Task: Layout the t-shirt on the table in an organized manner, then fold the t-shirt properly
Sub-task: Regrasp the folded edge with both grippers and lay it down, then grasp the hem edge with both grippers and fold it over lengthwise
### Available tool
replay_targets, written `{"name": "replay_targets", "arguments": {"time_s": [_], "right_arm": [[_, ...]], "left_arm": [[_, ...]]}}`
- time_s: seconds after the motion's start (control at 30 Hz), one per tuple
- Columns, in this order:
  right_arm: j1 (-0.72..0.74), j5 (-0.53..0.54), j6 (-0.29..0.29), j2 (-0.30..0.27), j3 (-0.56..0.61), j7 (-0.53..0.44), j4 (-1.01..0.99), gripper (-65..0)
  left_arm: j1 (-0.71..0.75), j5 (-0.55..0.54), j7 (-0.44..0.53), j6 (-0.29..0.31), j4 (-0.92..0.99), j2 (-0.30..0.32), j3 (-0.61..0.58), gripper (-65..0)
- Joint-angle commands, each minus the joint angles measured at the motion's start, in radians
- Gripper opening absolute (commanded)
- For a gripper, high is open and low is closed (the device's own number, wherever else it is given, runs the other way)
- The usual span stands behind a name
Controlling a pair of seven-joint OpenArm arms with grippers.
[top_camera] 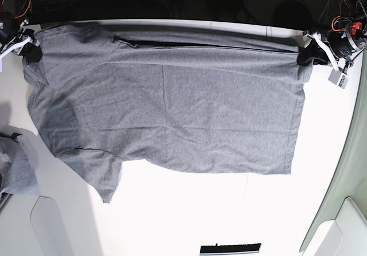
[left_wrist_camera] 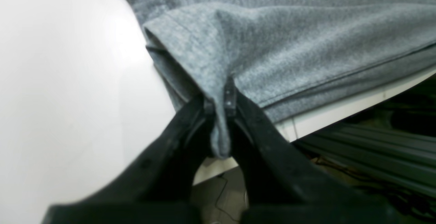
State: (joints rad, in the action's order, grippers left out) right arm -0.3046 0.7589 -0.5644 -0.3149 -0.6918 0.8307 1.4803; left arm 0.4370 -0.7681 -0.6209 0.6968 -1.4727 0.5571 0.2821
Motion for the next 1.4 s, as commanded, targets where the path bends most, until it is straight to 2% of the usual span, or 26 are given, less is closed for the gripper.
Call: {"name": "replay_targets", "arguments": {"time_s": [0.0,0.03,0.07,0.13,0.17,0.2,0.23,0.37,0.47,0.6,0.7,0.87,1.03,1.13,1.23,1.3,1.37], "right_arm": [[0.002,0.008,0.000,-0.020,-0.013,-0.027,0.018,-65.0],[0.003,0.009,0.000,-0.020,-0.013,-0.027,0.018,-65.0],[0.003,0.008,0.000,-0.020,-0.013,-0.028,0.018,-59.9],[0.009,0.008,0.000,-0.021,-0.013,-0.031,0.018,-41.8],[0.012,0.008,0.000,-0.021,-0.016,-0.032,0.018,-35.1],[0.014,0.008,0.000,-0.021,-0.019,-0.042,0.019,-31.2],[0.013,0.008,0.001,-0.022,-0.027,-0.056,0.019,-30.3],[0.020,0.008,0.003,-0.029,-0.098,-0.082,0.020,-30.3],[0.037,0.008,0.005,-0.056,-0.140,-0.098,0.019,-30.3],[0.104,-0.039,0.019,-0.110,-0.134,-0.150,0.016,-30.3],[0.202,-0.074,0.043,-0.138,-0.107,-0.155,-0.002,-30.3],[0.408,-0.224,0.105,-0.155,0.050,-0.218,-0.111,-30.3],[0.623,-0.396,0.151,-0.153,0.276,-0.318,-0.360,-30.3],[0.724,-0.481,0.182,-0.153,0.384,-0.388,-0.542,-30.4],[0.781,-0.520,0.222,-0.153,0.453,-0.421,-0.679,-30.4],[0.786,-0.525,0.228,-0.153,0.463,-0.422,-0.719,-30.4],[0.777,-0.528,0.228,-0.153,0.463,-0.419,-0.737,-30.4]], "left_arm": [[-0.001,-0.005,0.010,0.001,-0.014,0.022,0.012,-65.0],[-0.002,-0.006,0.011,0.001,-0.014,0.022,0.012,-65.0],[-0.002,-0.006,0.011,0.001,-0.014,0.022,0.012,-62.0],[-0.002,-0.006,0.011,0.001,-0.014,0.023,0.012,-51.5],[-0.002,-0.005,0.011,0.001,-0.014,0.023,0.012,-46.8],[-0.002,-0.006,0.011,0.001,-0.014,0.025,0.013,-42.9],[-0.002,-0.006,0.010,0.001,-0.014,0.026,0.014,-40.2],[-0.002,-0.051,-0.010,0.001,-0.015,0.026,0.069,-39.1],[-0.002,-0.101,-0.011,0.001,-0.022,0.031,0.119,-39.0],[-0.005,-0.159,-0.011,0.001,-0.052,0.047,0.127,-31.6],[-0.005,-0.161,-0.011,0.001,-0.082,0.047,0.122,-30.5],[-0.008,-0.161,-0.011,0.001,-0.119,0.048,0.090,-30.6],[-0.032,-0.105,-0.003,0.001,-0.117,0.051,0.079,-30.3],[-0.058,-0.076,0.023,0.001,-0.112,0.068,0.079,-24.1],[-0.110,-0.072,0.058,0.001,-0.088,0.095,0.075,-22.7],[-0.167,-0.064,0.068,0.001,-0.047,0.103,0.062,-22.7],[-0.243,-0.039,0.079,-0.030,0.011,0.103,0.025,-22.7]]}}
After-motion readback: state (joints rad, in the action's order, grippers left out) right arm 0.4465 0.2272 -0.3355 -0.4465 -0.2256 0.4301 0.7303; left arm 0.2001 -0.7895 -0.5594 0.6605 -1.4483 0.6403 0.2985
